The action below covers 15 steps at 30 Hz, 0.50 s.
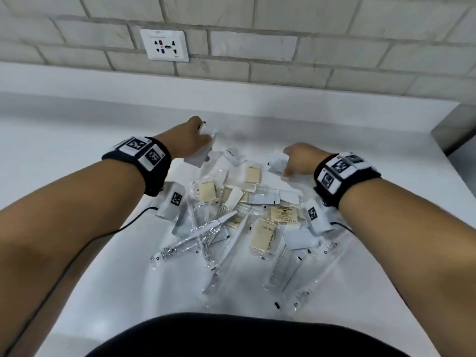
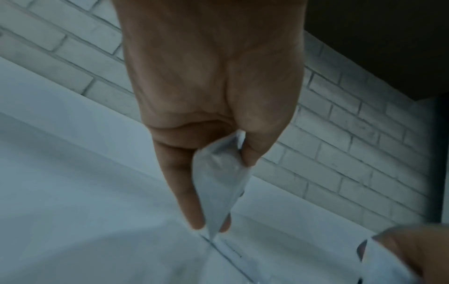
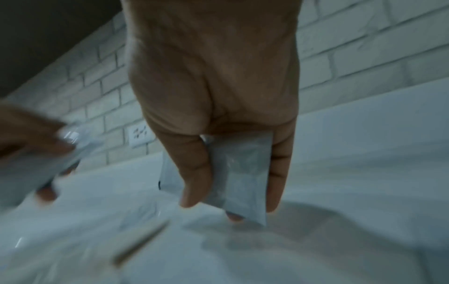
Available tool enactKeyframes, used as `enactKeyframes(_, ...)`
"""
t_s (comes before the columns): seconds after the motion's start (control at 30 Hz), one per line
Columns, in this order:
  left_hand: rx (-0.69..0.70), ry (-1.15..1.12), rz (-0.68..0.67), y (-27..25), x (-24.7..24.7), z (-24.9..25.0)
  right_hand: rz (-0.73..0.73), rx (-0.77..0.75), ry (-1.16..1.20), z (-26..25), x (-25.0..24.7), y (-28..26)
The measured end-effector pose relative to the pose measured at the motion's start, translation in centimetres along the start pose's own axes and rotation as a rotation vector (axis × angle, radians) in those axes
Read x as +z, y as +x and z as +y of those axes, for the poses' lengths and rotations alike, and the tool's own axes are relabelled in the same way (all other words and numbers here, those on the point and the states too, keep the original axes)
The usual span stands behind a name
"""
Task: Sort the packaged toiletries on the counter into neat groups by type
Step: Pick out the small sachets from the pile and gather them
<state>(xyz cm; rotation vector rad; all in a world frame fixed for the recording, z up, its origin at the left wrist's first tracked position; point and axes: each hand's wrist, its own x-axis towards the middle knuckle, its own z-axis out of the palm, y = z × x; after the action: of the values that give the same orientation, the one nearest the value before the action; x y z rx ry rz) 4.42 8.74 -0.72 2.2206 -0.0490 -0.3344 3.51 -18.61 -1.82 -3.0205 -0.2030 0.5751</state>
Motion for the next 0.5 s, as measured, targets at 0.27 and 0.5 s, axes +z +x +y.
enactKeyframes(0.27,-0.020,0.155,0.046,0.6,1.8,0.2,-0.185,0.035,-0.124,7.4,-2.1,-4.1)
enactKeyframes(0.5,0.016,0.319,-0.094,2.1,2.7,2.0,-0.206,-0.026,-0.182,8.4,2.3,-4.7)
